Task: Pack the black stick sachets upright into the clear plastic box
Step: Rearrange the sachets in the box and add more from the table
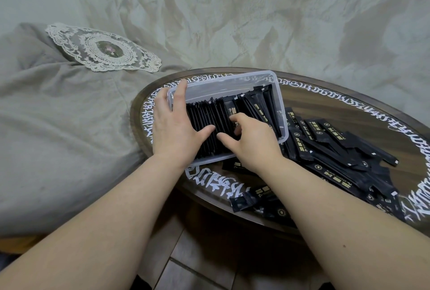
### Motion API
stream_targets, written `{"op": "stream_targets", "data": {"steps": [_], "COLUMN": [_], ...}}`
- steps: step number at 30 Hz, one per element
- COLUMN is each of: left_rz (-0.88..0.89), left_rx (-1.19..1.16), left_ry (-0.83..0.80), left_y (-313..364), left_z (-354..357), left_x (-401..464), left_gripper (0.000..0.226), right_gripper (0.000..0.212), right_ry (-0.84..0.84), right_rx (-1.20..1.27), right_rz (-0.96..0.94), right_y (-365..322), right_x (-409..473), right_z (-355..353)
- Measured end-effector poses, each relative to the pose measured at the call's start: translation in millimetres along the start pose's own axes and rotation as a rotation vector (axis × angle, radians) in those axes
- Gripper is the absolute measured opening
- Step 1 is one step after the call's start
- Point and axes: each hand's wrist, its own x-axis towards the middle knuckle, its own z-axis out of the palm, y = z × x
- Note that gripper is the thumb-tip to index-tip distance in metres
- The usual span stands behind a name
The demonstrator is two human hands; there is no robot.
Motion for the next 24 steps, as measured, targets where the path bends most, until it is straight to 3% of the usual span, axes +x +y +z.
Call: {"op": "stream_targets", "data": {"steps": [13,24], "left_rz": [0.011,0.014], "left_rx": [0.007,0.015], "left_ry": [0.002,0.006], "left_y": [-0.5,1.2], "left_z": [-0.9,-2.8], "left_x": [-0.1,-1.2], "left_gripper": [0.106,0.106], "right_gripper": [0.045,0.039], "right_ry": [0.038,-0.050], "right_rx": [-0.050,0.031], "right_rz": [0.097,0.081], "right_y": [1.0,-1.1], "right_x": [6.1,6.8], "right_z": [5.2,3.6]}}
